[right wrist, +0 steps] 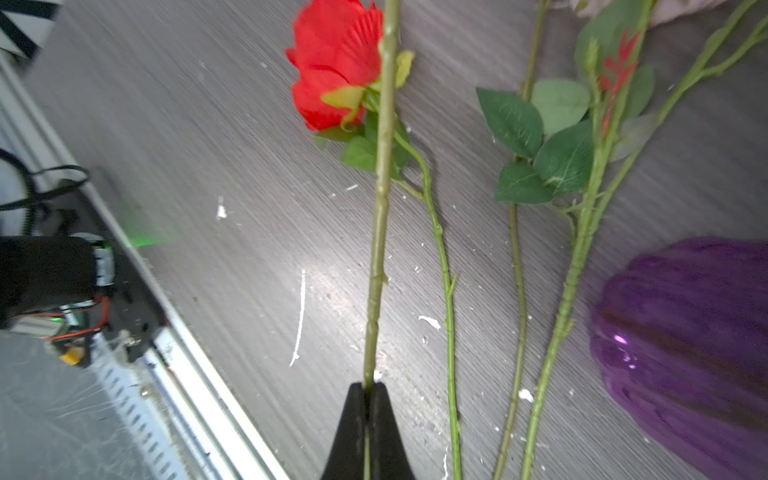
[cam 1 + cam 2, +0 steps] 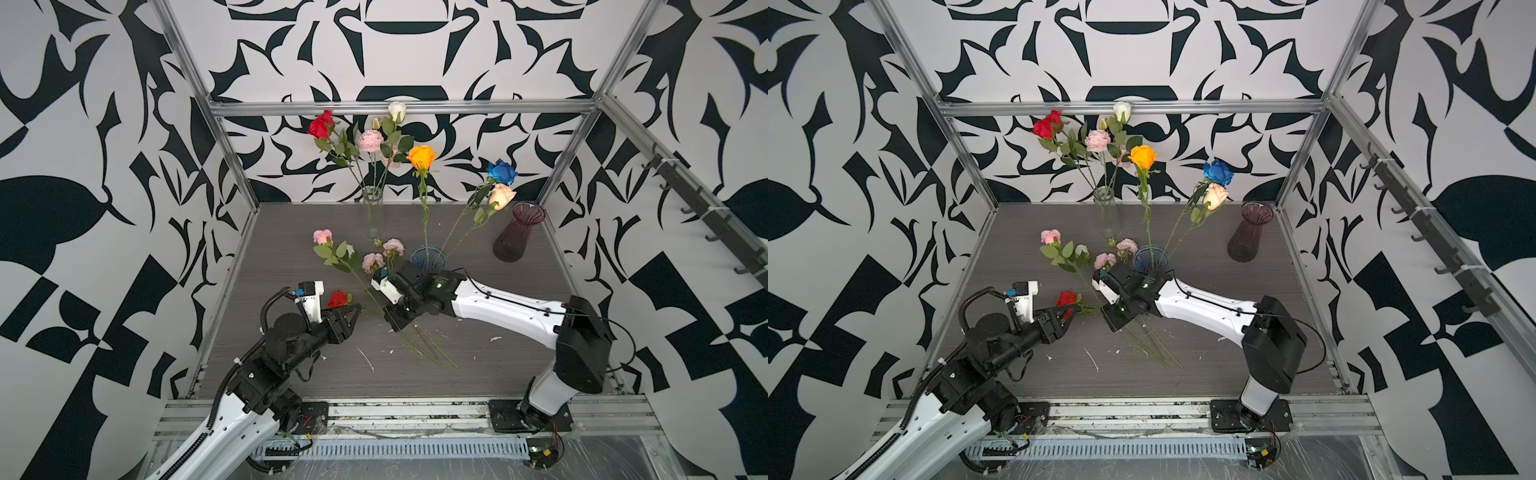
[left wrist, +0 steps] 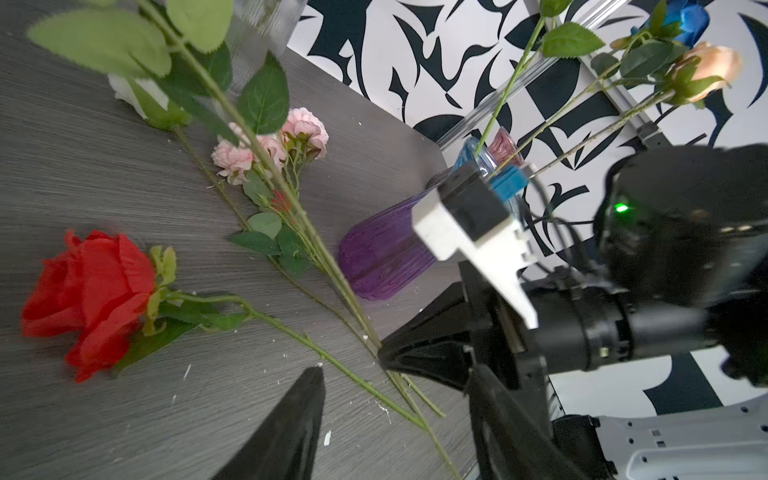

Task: Arrange the flowers into the vase
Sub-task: 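Lift the pink rose upright by its stem with the right gripper, then close the left gripper on the pink rose stem above the right gripper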

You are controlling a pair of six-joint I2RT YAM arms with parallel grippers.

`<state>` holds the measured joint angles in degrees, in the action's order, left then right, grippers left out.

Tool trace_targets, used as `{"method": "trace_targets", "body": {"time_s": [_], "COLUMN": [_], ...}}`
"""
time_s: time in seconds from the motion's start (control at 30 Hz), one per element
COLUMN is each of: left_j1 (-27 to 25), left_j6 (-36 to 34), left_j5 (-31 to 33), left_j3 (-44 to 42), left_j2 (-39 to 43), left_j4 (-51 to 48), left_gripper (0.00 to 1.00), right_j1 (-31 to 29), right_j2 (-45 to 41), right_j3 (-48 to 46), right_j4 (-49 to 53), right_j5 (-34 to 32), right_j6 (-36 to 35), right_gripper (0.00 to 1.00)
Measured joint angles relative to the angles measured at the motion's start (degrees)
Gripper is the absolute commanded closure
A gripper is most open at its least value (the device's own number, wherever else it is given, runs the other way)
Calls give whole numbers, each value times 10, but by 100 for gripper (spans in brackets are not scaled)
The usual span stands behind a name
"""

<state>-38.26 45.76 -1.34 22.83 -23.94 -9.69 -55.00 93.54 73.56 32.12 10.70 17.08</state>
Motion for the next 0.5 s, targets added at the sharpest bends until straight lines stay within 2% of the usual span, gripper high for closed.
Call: {"method": "trace_targets", "body": {"time_s": [0.3, 0.5], "left_j1": [0, 0], "left_j6": [26, 36], "left_j5": [-22, -35], "left_j3": [0, 2], "left_j2": [-71, -129], "left_j4": [57, 99], "left_gripper": [40, 41], "right_j1": [-5, -20], "right_j2": [-96, -122], "right_j3": [-34, -52], "right_j4": [-24, -31], "right_j5": [46, 67], "right_j6": [56, 87], "right_gripper": [100, 100]}}
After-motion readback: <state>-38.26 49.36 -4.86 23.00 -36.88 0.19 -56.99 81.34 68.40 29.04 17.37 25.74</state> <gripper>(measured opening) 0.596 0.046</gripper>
